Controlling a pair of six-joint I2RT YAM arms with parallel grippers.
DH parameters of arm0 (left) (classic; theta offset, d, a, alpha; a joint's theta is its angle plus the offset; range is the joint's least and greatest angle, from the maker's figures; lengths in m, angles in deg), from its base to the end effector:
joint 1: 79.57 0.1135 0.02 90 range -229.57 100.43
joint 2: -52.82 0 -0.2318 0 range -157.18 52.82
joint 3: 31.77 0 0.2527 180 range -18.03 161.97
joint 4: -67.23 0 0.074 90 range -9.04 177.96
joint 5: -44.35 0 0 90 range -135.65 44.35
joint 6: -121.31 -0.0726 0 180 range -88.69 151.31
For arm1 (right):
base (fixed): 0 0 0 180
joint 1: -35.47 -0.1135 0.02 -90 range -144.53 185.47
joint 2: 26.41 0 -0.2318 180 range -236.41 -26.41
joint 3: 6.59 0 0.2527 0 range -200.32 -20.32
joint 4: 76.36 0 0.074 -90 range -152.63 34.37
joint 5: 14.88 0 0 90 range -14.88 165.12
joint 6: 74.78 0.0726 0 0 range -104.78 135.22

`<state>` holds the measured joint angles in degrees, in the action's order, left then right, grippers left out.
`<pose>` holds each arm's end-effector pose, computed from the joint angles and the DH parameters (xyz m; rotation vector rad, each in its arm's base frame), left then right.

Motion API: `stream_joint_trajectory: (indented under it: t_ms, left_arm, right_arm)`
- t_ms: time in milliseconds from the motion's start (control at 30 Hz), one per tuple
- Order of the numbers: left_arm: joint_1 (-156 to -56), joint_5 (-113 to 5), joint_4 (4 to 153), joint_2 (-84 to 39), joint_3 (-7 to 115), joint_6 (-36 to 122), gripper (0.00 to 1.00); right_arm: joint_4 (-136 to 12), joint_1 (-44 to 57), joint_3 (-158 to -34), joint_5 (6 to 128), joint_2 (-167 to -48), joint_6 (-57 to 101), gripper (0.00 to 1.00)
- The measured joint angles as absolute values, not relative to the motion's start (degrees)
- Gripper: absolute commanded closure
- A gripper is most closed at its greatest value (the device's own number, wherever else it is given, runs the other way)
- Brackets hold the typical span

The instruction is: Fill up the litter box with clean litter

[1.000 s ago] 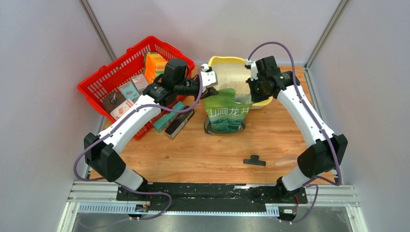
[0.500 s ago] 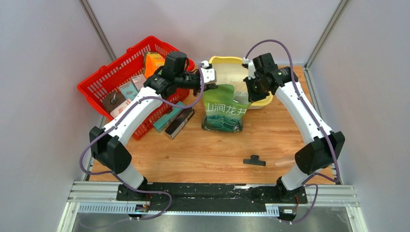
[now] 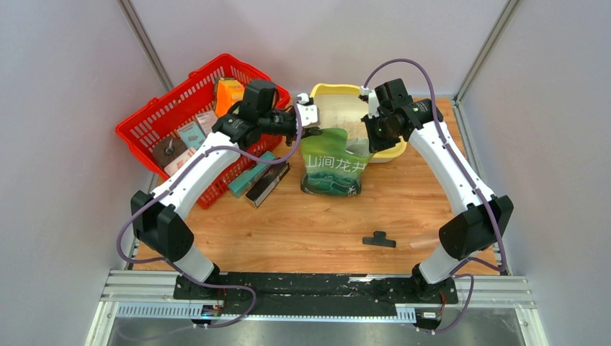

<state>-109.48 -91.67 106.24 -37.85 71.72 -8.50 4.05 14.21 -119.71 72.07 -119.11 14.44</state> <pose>0.3040 -0.2351 0.3464 1.4815 1.2577 -0.6940 0.3164 0.1273 0.3064 -0.5209 2.5767 0.1941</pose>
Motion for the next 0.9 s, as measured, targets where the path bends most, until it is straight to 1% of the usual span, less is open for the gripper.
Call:
stream_joint_trajectory:
  t_ms: [233,500,833,867,900]
  left_arm:
    - [-109.4,-91.6,104.0,-35.7,68.6,-8.1,1.00]
    - [-109.4,-91.1,101.8,-34.5,66.6,-7.6,1.00]
    - [-109.4,-90.4,101.7,-34.5,66.6,-6.9,1.00]
    - [-109.4,-90.4,101.7,-34.5,66.6,-6.8,1.00]
    - [-109.4,-90.4,101.7,-34.5,66.6,-6.6,1.00]
  right_arm:
    - [6.3,12.6,-125.4,72.0,-122.0,15.6,1.00]
    - [7.4,8.2,-126.9,73.2,-122.0,15.8,1.00]
    - [8.1,9.8,-128.1,78.2,-122.0,14.6,1.00]
    - [8.1,9.9,-128.7,78.2,-122.0,14.5,0.95]
    - [8.0,10.1,-129.4,78.2,-121.9,14.3,0.80]
